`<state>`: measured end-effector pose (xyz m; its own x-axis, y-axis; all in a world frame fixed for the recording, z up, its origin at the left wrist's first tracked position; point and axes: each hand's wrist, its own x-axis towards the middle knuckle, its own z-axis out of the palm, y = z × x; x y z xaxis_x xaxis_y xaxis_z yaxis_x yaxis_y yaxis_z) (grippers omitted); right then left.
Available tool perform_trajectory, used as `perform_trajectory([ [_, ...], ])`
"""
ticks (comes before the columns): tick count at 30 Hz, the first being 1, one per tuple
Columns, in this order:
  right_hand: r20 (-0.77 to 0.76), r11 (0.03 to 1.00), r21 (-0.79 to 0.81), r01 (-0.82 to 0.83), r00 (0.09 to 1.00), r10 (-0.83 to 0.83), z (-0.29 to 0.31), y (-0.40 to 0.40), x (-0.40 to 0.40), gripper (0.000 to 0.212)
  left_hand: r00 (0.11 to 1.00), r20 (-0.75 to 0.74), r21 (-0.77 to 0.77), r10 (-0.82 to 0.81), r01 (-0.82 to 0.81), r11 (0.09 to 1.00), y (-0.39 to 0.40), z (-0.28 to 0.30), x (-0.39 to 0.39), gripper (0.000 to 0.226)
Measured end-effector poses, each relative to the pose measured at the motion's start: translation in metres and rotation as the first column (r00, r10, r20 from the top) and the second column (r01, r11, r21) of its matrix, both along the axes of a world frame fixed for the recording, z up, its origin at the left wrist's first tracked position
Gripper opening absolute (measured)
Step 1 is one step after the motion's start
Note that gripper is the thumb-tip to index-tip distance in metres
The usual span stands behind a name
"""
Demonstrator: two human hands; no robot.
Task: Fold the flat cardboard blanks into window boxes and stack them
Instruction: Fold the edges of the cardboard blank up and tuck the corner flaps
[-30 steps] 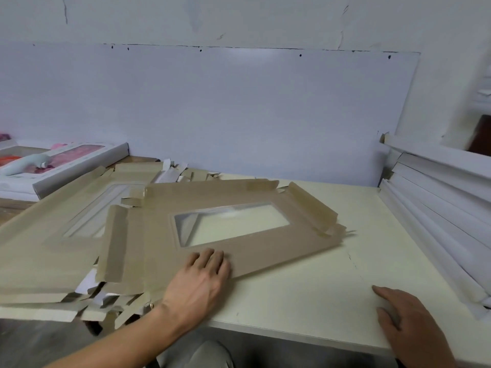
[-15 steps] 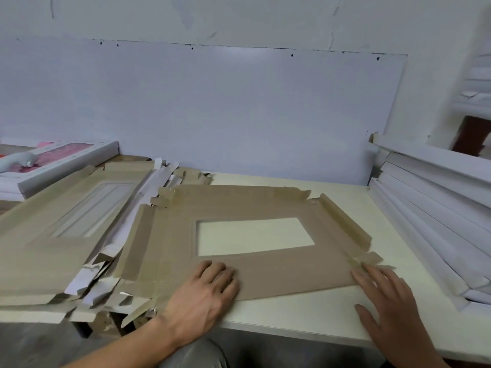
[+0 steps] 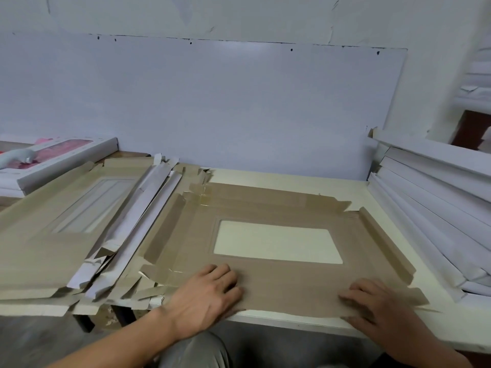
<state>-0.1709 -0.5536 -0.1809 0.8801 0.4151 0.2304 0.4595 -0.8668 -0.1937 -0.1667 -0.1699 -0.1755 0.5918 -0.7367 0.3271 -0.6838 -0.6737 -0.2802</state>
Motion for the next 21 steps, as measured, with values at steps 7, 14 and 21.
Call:
perform_trajectory([
  [7, -0.101, 0.996, 0.075, 0.047, 0.994, -0.039, 0.011, 0.000, 0.006, 0.032, 0.995, -0.052, -0.026, 0.083, -0.085, 0.996, 0.009, -0.001, 0.006, 0.045],
  [14, -0.230, 0.963, 0.109, 0.245, 0.949, -0.215, 0.012, -0.006, 0.010, 0.024, 0.900, -0.225, -0.094, 0.372, -0.400, 0.912, 0.030, -0.005, 0.021, 0.045],
  [21, -0.079, 0.986, 0.065, 0.156, 0.985, -0.150, 0.004, 0.027, 0.012, 0.054, 0.933, -0.244, -0.073, 0.264, -0.290, 0.954, 0.004, -0.006, 0.021, 0.058],
])
